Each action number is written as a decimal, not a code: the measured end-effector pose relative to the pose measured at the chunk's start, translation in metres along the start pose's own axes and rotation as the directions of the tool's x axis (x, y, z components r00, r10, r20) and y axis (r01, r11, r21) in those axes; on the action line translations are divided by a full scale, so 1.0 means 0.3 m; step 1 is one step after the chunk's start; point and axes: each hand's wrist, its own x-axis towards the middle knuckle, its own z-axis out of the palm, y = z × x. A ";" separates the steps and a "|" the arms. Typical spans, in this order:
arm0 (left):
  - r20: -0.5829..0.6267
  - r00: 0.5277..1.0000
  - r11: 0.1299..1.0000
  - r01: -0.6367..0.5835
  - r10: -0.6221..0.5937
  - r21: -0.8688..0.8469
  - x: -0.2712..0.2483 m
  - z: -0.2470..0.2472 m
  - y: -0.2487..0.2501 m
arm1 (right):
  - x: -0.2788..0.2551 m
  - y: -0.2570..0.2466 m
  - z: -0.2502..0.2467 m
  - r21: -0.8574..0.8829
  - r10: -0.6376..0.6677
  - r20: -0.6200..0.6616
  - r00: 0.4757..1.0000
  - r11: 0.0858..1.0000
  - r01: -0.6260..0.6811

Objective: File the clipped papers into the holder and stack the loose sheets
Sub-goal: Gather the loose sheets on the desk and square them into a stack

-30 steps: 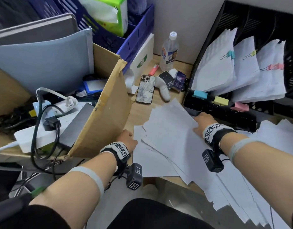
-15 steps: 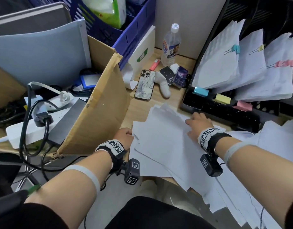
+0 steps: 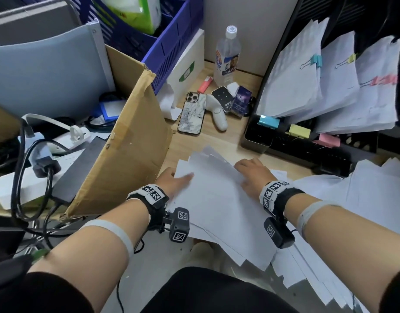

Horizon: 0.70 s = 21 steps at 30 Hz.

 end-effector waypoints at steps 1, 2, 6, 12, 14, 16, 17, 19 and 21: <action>0.012 0.999 0.998 -0.038 0.037 0.059 -0.003 0.007 -0.006 | 0.001 -0.008 0.009 0.007 -0.023 0.005 1.000 1.000 0.023; 0.031 0.997 0.993 -0.068 0.065 0.101 -0.008 0.013 -0.013 | 0.001 -0.014 0.018 0.017 -0.043 0.012 0.999 0.999 0.042; 0.057 0.990 0.972 -0.141 0.132 0.189 -0.004 0.013 -0.017 | 0.003 -0.034 0.027 0.070 0.006 0.012 1.000 0.998 -0.006; 0.057 0.898 0.890 -0.440 0.436 0.117 -0.073 -0.028 0.071 | 0.011 -0.096 -0.102 0.344 0.278 -0.006 0.960 0.902 -0.260; 0.036 0.850 0.843 -0.527 0.526 0.109 -0.108 -0.056 0.136 | 0.008 -0.112 -0.181 0.447 0.308 -0.028 0.951 0.855 -0.264; -0.039 0.790 0.787 -0.602 0.611 0.133 -0.145 -0.089 0.207 | -0.006 -0.124 -0.254 0.493 0.317 -0.086 0.944 0.838 -0.236; -0.093 0.747 0.751 -0.642 0.658 0.152 -0.158 -0.105 0.240 | -0.016 -0.130 -0.285 0.520 0.324 -0.127 0.937 0.826 -0.215; -0.217 0.674 0.708 -0.683 0.706 0.182 -0.180 -0.139 0.294 | -0.048 -0.134 -0.334 0.616 0.359 -0.219 0.908 0.772 -0.157; -0.335 0.629 0.698 -0.702 0.701 0.143 -0.194 -0.170 0.334 | -0.092 -0.133 -0.366 0.709 0.423 -0.313 0.850 0.700 -0.088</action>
